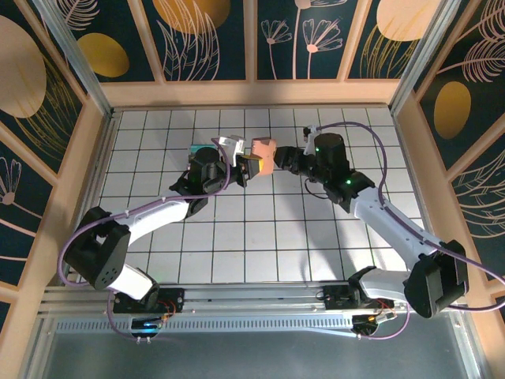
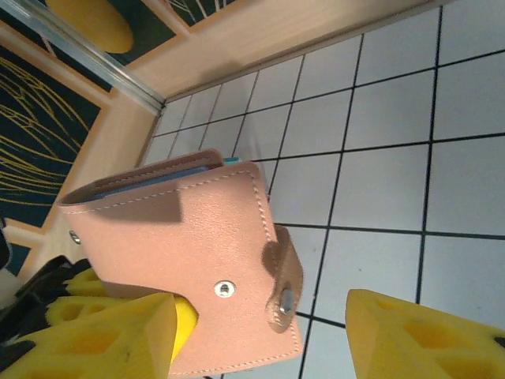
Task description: Take the credit cards out of the card holder
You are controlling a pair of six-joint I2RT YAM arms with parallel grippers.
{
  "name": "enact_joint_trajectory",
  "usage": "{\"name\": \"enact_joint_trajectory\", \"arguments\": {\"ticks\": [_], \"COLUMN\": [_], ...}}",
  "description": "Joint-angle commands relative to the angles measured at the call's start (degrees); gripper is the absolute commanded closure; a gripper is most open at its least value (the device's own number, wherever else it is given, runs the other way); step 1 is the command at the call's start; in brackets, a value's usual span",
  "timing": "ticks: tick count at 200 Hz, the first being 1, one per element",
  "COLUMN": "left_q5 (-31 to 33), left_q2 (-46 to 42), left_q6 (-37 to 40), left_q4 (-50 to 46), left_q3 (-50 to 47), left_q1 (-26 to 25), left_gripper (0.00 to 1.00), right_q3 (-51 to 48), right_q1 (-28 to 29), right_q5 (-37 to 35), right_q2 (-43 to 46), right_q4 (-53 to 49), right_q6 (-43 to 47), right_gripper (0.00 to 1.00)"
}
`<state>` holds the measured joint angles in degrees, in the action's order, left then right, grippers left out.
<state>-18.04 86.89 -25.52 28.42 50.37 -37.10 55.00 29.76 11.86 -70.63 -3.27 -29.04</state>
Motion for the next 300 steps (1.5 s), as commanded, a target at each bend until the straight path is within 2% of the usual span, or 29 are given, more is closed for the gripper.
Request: {"name": "enact_joint_trajectory", "arguments": {"ticks": [1, 58, 115, 141, 160, 179, 203, 254, 271, 300], "left_q5": [-2.63, -3.14, -5.86, -6.36, -7.97, -11.44, -15.67, -23.82, -25.09, -27.60], "left_q2": [-2.46, -4.78, -5.93, -6.63, -7.00, -7.25, -7.79, -8.50, -8.27, -7.78], "left_q6": [1.40, 1.79, 1.04, 1.25, 1.26, 1.60, 3.04, 2.50, 1.25, -2.94], "left_q4": [-0.17, -0.96, -0.48, -0.58, -0.22, -0.16, -1.06, -1.30, -0.33, 3.82], "left_q3": [2.12, 2.30, 2.83, 2.69, 2.41, 2.50, 3.00, 3.62, 3.51, 2.37], "left_q1": [-0.30, -0.25, -0.28, -0.25, -0.26, -0.26, -0.17, 1.53, 2.50, 4.66], "left_gripper": [1.00, 1.00, 1.00, 1.00, 1.00, 1.00, 1.00, 1.00, 1.00, 1.00], "right_q3": [-0.87, -1.93, -4.57, -6.86, -9.10, -10.00, -10.42, -12.58, -13.03, -13.68], "right_q1": [-0.14, -0.61, -2.28, -4.52, -6.88, -8.36, -8.63, -9.16, -9.84, -11.45], "right_q5": [2.87, 4.77, 5.45, 8.10, 12.84, 16.12, 19.35, 25.80, 28.90, 30.19], "right_q2": [1.21, 1.34, 2.89, 5.26, 6.58, 6.67, 6.53, 7.42, 7.50, 8.83], "right_q4": [4.42, 3.71, 2.85, 5.35, 8.79, 11.05, 12.80, 19.36, 21.05, 21.20], "right_q6": [3.47, 5.13, 5.04, 3.46, 1.54, 0.57, 1.78, 4.24, 4.42, 4.26], "right_gripper": [0.40, 0.42, 0.48, 0.55, 0.60, 0.67, 0.72, 0.70, 0.70, 0.67]}}
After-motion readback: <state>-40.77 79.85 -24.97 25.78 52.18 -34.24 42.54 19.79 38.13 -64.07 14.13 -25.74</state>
